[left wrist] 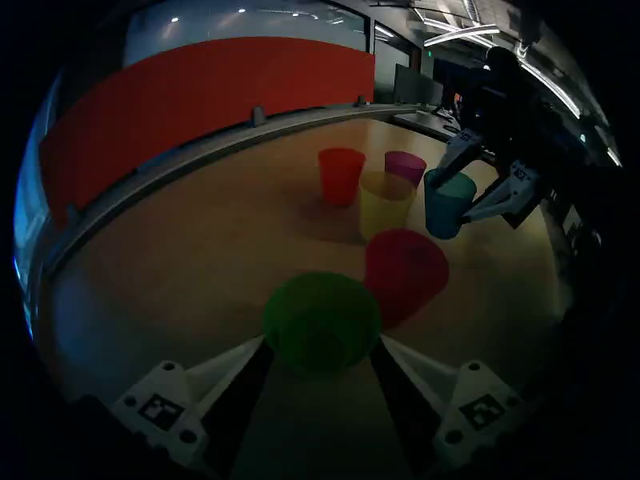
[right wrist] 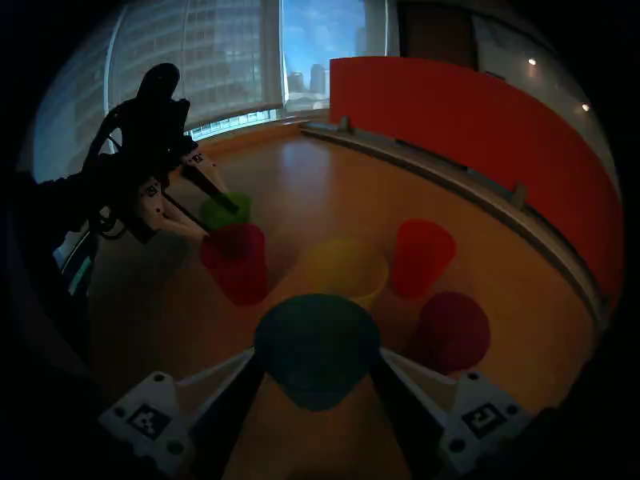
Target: Pour water
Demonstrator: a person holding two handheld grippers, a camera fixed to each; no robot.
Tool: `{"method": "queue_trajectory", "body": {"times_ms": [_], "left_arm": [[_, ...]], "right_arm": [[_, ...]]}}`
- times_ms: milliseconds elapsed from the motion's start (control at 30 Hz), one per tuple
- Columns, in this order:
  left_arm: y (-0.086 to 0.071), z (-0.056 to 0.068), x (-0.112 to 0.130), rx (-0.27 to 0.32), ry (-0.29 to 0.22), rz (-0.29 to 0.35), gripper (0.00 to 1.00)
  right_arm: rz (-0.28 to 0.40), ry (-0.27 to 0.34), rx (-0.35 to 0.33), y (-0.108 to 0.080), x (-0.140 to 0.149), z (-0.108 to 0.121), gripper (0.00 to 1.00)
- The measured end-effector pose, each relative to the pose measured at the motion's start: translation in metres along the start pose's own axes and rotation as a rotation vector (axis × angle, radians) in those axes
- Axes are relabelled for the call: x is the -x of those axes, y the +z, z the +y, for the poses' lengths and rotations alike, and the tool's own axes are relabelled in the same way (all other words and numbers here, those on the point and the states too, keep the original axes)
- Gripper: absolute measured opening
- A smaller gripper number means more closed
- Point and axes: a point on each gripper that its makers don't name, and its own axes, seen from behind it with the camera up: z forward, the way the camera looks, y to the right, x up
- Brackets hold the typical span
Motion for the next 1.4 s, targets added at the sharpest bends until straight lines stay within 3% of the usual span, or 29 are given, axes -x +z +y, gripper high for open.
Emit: {"method": "queue_trajectory", "body": {"times_ms": [800,1033,1200,1400], "left_arm": [[-0.003,-0.001,0.004,0.001,0.009,-0.005,0.83],[-0.004,0.000,0.003,0.006,-0.007,-0.013,0.83],[-0.005,0.000,0.004,0.012,-0.023,-0.018,0.83],[-0.004,0.001,0.006,0.025,-0.062,-0.033,0.83]], "right_arm": [[-0.022,0.040,0.002,0.009,0.020,0.000,0.90],[-0.039,0.027,0.011,0.009,0.028,-0.001,0.92],[-0.037,0.025,0.014,0.009,0.028,-0.001,0.99],[-0.032,0.030,0.022,0.006,0.027,0.001,1.00]]}}
